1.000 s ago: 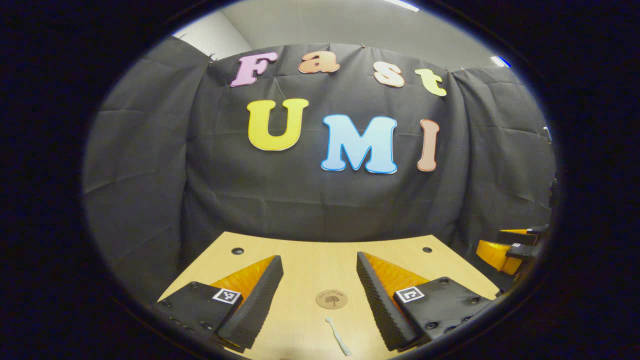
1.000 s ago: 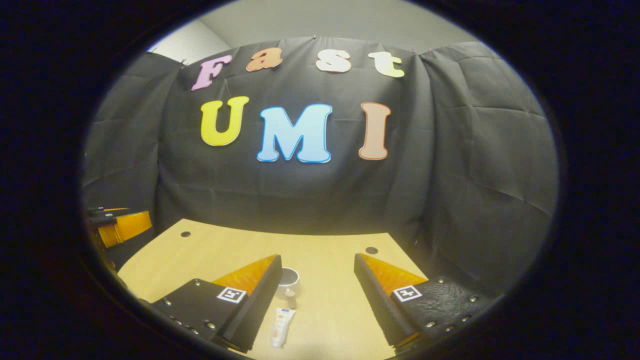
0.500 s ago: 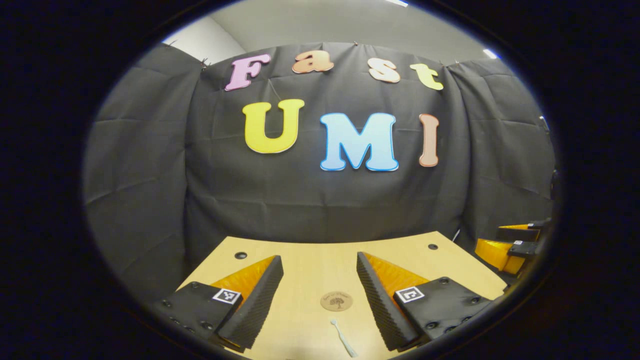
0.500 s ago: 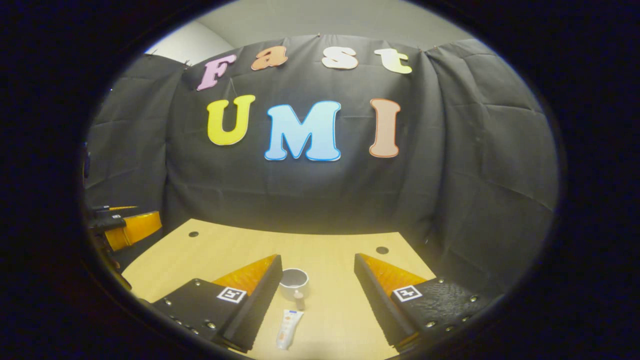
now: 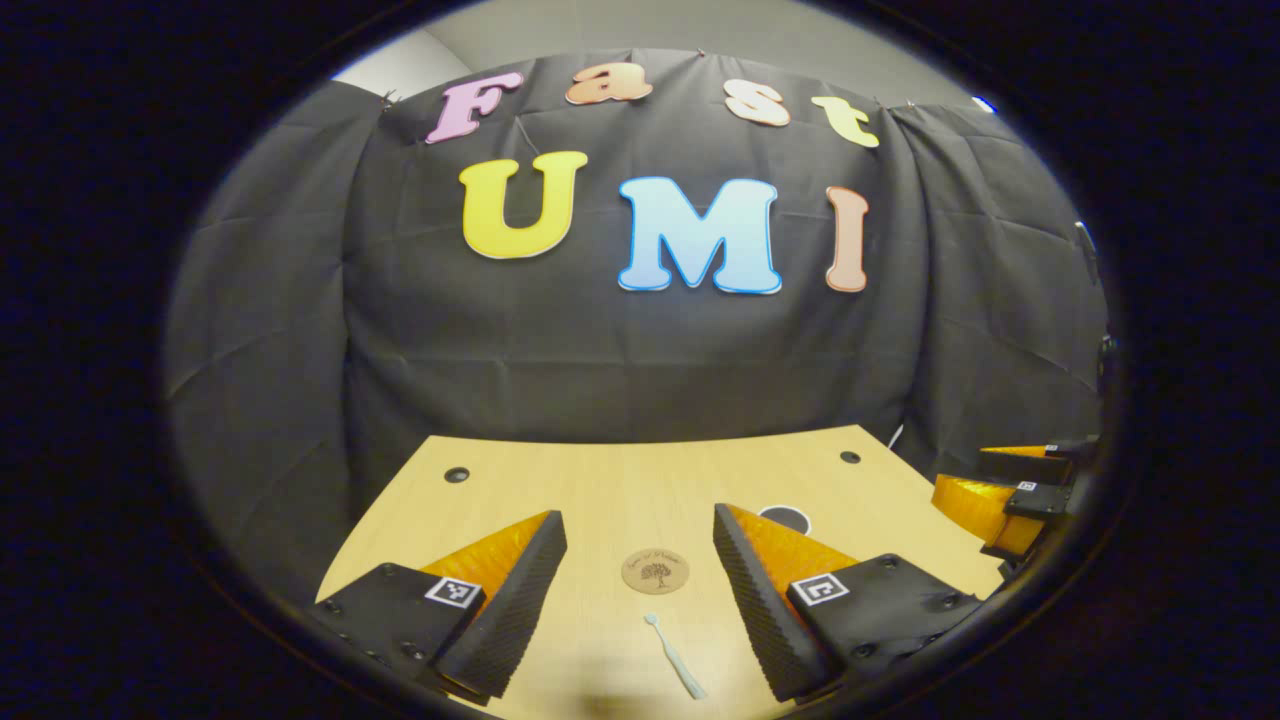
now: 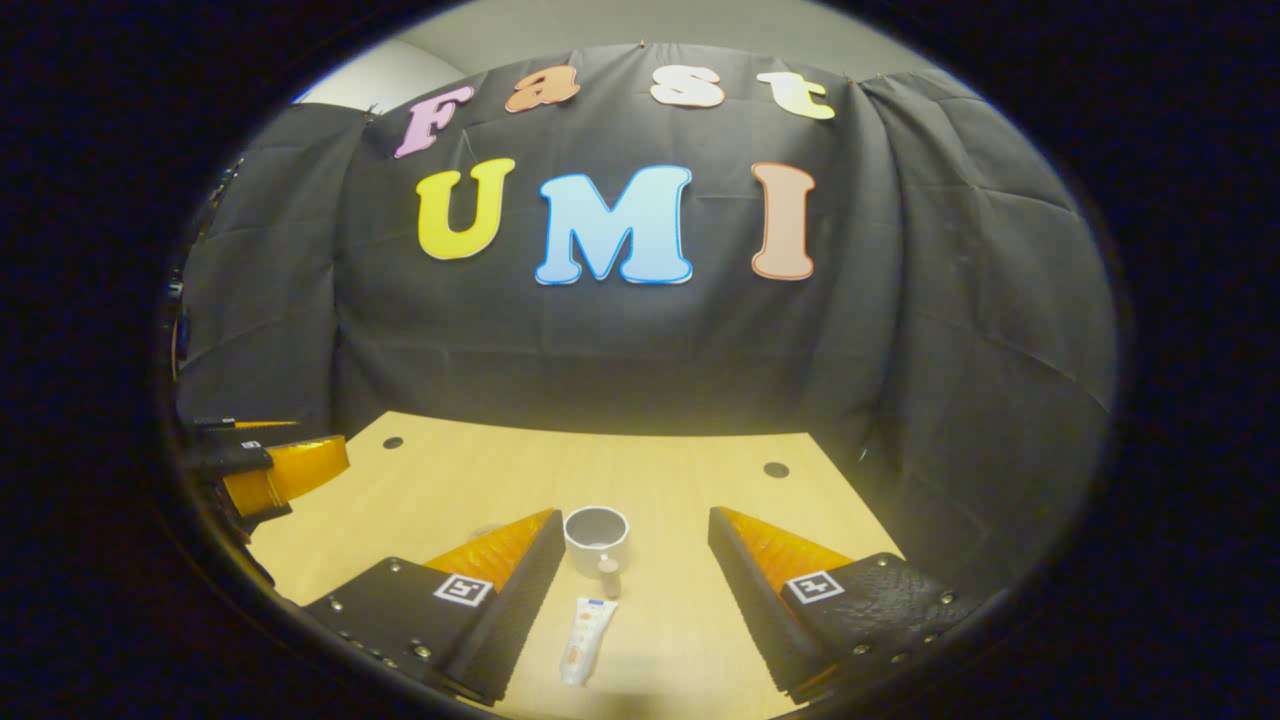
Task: Put the toothbrush and toothpaste on the desktop into the cup, then pick up the cup and place it on the coaster on the desktop.
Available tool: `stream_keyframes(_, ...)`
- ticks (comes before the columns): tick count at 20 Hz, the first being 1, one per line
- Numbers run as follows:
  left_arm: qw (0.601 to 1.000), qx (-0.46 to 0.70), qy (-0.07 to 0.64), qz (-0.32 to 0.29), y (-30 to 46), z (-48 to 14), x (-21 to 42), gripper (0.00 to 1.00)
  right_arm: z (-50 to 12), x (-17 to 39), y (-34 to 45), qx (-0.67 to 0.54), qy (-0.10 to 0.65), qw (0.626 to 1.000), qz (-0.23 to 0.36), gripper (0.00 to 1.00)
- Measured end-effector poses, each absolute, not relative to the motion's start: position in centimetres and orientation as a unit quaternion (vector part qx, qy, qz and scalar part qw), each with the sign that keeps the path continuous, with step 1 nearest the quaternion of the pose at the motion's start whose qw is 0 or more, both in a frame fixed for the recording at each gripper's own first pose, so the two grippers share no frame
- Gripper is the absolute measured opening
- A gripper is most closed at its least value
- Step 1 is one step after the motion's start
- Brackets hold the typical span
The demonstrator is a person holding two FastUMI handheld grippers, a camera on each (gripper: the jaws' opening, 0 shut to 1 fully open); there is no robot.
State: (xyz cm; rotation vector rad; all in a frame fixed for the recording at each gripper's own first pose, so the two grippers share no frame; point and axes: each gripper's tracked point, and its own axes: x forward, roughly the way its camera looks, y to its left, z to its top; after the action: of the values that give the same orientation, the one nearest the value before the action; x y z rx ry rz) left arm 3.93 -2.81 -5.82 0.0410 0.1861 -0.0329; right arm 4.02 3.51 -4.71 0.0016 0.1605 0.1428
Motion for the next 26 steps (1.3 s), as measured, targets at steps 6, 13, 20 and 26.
stream_keyframes(6, 0.992, 0.009, 0.128, -0.017, -3.3, -9.0, 4.3, 0.96, -7.3, 5.3, 5.1, 0.013, 0.124, 0.987, 0.097, 0.91)
stream_keyframes(13, 0.988, -0.015, 0.152, 0.019, -3.3, -13.2, 1.6, 0.97, -11.3, 5.3, 6.0, -0.033, 0.2, 0.968, 0.146, 0.91)
stream_keyframes(20, 0.983, -0.04, 0.173, 0.05, -2.5, -14.8, -0.4, 0.96, -12.2, 5.5, 6.9, -0.035, 0.214, 0.96, 0.177, 0.91)
stream_keyframes(26, 0.978, -0.031, 0.206, 0.027, -3.5, -16.7, -0.2, 0.94, -13.4, 5.4, 7.1, -0.025, 0.226, 0.959, 0.171, 0.91)
